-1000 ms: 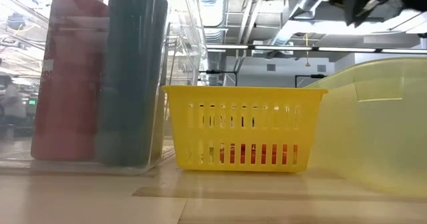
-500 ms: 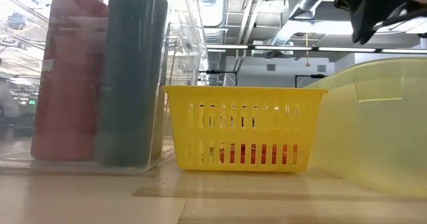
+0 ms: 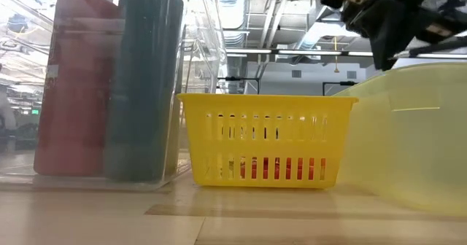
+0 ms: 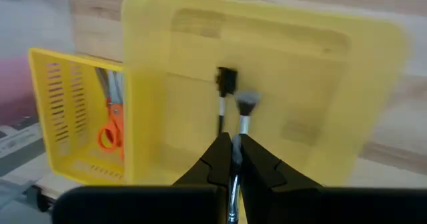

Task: Pick & Place Paint Supplies
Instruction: Put the black paint brush into the right yellow bin

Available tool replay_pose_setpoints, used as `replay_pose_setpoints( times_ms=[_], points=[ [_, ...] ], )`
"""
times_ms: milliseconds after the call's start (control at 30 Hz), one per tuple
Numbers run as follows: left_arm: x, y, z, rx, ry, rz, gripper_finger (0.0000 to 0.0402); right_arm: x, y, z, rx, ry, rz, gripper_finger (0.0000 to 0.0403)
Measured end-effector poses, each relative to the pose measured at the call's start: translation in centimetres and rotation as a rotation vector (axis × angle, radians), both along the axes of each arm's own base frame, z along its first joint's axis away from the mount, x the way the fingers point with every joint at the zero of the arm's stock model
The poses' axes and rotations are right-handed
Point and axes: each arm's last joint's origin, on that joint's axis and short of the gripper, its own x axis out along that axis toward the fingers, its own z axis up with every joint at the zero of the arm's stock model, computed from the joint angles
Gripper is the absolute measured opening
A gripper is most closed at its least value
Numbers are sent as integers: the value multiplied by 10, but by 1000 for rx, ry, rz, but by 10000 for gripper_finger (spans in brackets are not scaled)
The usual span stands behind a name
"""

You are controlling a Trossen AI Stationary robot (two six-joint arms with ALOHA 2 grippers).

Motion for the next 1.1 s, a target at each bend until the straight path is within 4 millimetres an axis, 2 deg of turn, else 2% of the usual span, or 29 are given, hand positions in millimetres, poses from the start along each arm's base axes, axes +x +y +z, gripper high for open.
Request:
replay_pose_setpoints(
  times_ms=[133,367,733,1100],
  points=[
    [0,0,0,0,-1,11,182,-2,4,-16,17,-10,-20,8],
    [0,1,0,6,0,25,182,-11,10,-32,9,37,-4,8],
    [0,2,0,8,-1,57,182,-14,10,-64,50,10,-23,8],
    [0,2,0,5,0,79,182,-11,8,-69,45,-5,-6,8]
  ],
)
